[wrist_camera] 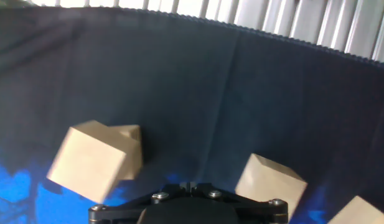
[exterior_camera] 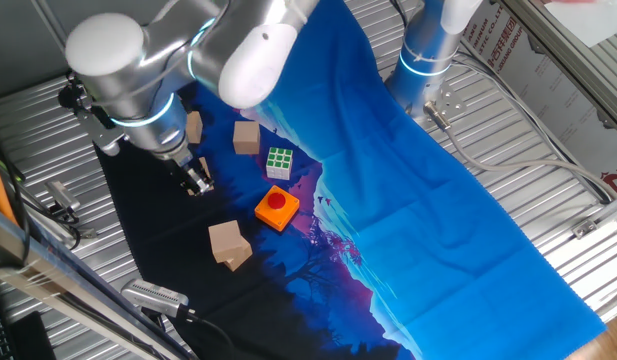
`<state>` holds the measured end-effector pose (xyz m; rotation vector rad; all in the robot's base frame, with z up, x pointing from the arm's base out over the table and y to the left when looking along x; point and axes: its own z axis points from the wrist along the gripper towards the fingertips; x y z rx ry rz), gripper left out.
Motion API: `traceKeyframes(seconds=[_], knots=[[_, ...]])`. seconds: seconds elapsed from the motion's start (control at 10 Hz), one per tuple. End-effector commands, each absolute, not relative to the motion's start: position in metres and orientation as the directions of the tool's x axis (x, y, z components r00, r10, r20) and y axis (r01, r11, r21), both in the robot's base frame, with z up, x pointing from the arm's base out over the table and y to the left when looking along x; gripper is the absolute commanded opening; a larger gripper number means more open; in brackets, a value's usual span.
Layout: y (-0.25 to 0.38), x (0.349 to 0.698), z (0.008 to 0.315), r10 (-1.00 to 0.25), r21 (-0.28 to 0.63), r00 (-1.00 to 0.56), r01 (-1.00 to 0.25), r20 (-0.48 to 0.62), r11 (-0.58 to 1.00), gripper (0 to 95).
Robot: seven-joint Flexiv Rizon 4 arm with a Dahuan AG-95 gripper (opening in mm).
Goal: Stack the blocks in a vertical line of five
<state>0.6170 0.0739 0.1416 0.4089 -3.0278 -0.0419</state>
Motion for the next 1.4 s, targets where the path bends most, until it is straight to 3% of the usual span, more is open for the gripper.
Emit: traceKeyframes(seconds=[0.1,0.5,0.7,0.8,0.9,1.4], knots=[[0.063,0.614,0.137,-0.287,0.041,-0.955,-0.285,0.080,0.958,0.0],[0.036,0.596,0.126,-0.317,0.049,-0.946,-0.314,0.069,0.948,0.0],[0.025,0.601,0.107,-0.325,0.072,-0.946,-0.323,0.013,0.943,0.0],[0.023,0.602,0.101,-0.306,0.115,-0.952,-0.305,-0.004,0.946,57.0],[0.022,0.603,0.098,-0.299,0.124,-0.954,-0.298,-0.009,0.947,95.0],[0.017,0.608,0.093,-0.214,0.103,-0.977,-0.213,-0.003,0.972,95.0]])
